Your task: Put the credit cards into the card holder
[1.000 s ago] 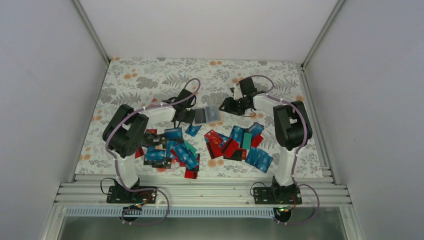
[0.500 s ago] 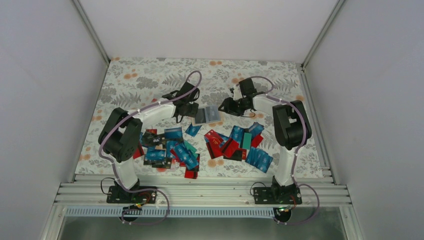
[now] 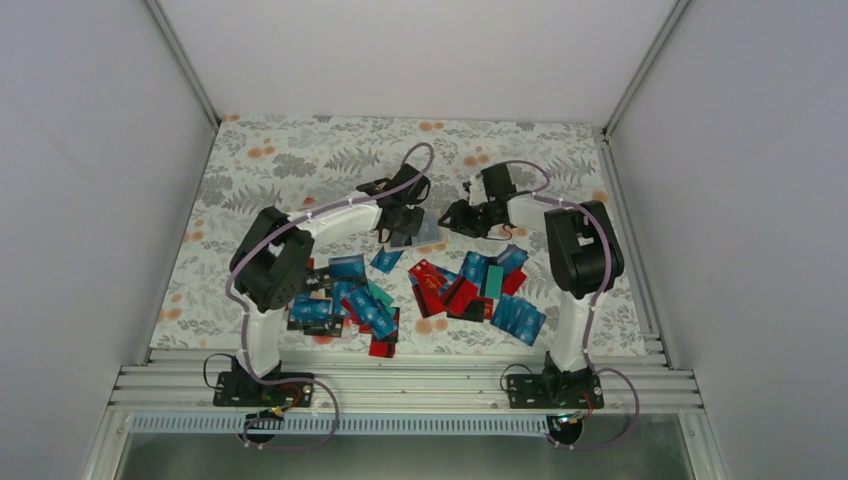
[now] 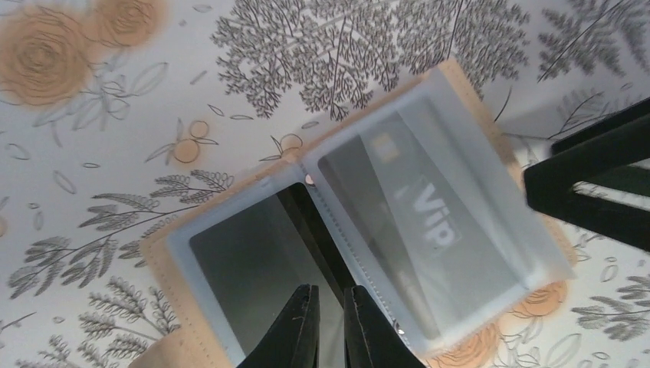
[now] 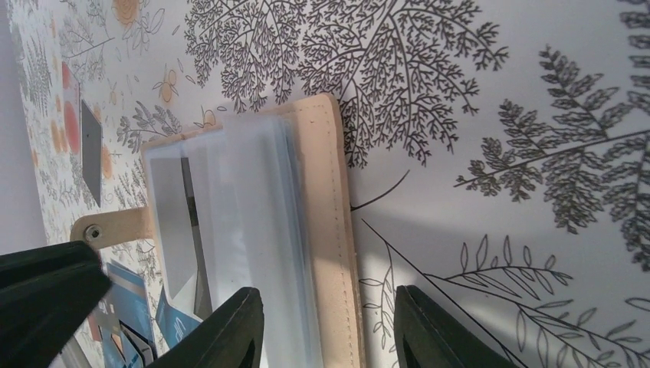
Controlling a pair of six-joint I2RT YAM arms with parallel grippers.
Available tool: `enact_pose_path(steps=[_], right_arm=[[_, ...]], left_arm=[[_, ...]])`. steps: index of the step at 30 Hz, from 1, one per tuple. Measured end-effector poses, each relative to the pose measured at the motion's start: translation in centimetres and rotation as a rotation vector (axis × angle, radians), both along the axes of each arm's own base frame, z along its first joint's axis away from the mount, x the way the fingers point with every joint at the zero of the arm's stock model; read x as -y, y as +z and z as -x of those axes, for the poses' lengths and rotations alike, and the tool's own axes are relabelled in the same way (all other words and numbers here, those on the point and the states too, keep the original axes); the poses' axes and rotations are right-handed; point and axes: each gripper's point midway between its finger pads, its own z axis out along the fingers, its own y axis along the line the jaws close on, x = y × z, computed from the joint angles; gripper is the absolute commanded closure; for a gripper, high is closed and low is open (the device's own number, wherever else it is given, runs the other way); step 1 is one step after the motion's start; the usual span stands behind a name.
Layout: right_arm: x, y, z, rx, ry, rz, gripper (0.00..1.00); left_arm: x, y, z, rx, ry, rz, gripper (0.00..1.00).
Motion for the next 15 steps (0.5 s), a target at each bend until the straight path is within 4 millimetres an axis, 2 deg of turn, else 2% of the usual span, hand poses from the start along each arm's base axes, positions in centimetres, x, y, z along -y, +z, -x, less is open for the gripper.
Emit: enact_pose_path(steps=[7,15], right_arm=[[0.7,0.0,0.2,0.0,-0.022,-0.01,0.56],[1.0,0.0,0.3,-0.002,-0.024,-0.026,0.56]], left_arm=[[0.4,-2.7,0.0,-0.061,-0.006,-0.027,0.96],[0.9,-4.1,-0.3,-0.085,-0.01,-0.036,0.96]])
